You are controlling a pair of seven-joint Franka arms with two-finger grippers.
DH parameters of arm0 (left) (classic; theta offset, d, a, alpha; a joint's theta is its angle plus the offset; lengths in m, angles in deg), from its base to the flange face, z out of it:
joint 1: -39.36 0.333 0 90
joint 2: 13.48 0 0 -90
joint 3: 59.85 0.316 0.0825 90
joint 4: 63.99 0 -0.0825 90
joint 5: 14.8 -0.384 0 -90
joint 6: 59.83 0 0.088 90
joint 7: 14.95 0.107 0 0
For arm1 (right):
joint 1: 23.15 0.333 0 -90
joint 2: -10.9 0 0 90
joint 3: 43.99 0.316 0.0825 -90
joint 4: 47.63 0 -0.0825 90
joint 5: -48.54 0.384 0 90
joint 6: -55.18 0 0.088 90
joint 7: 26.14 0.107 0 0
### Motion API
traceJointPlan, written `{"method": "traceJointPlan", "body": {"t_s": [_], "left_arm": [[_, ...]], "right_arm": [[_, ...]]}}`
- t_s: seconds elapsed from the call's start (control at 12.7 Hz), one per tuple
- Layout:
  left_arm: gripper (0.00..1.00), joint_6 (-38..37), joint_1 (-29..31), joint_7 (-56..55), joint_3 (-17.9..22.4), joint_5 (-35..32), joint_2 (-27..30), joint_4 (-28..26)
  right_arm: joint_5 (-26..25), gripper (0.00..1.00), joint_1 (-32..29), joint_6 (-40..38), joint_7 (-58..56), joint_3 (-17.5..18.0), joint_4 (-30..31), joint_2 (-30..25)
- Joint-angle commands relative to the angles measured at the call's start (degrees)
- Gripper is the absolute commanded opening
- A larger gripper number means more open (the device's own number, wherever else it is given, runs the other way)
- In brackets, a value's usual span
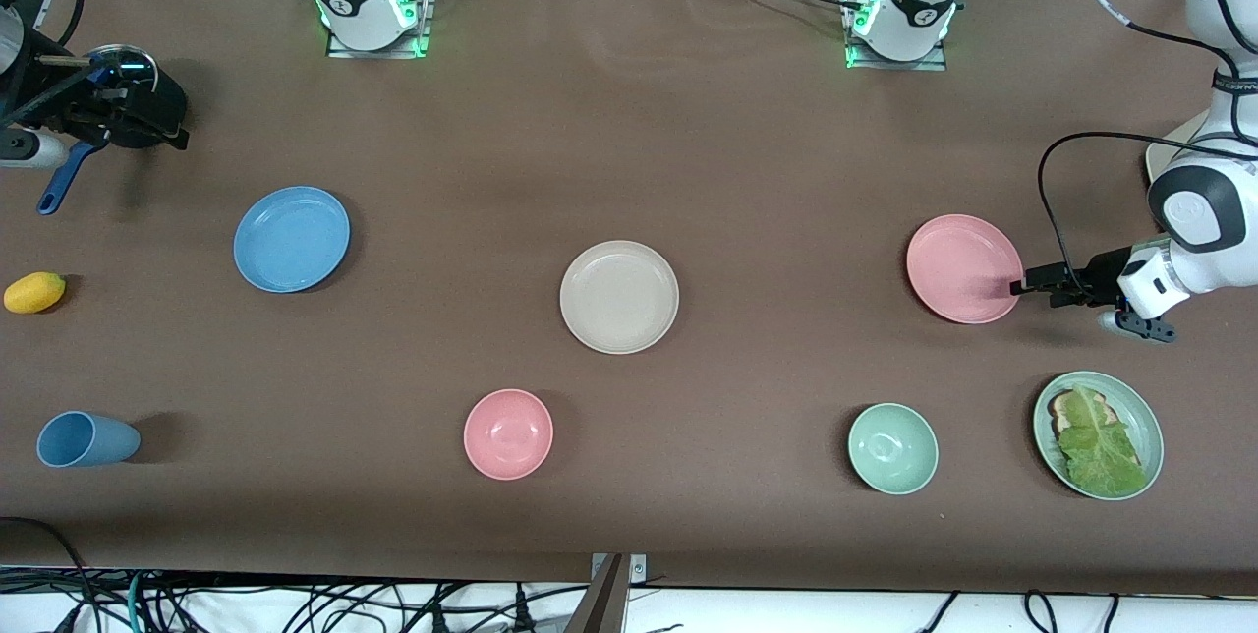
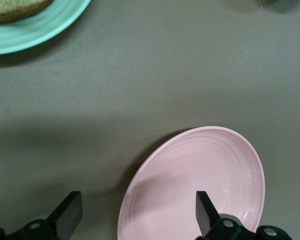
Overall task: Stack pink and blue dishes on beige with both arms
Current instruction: 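Reach the left gripper to the pink plate rim and lower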
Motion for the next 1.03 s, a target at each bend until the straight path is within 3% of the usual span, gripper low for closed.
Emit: {"method": "traceJointPlan", "body": {"t_s": [0.0,0.95], "left_arm": [[1.00,1.19,1.04,3.50,-0.18,2.32,0.20,-1.52],[0.99,4.45,1.05,7.98,-0.18,9.18,-0.06,-7.23]], "right_arm": [[0.75,1.00,0.04,-0.75,0.22,-0.09,0.15,-1.04],[0.75,1.00,0.04,-1.19,-0.05,-0.09,0.15,-1.04]]}}
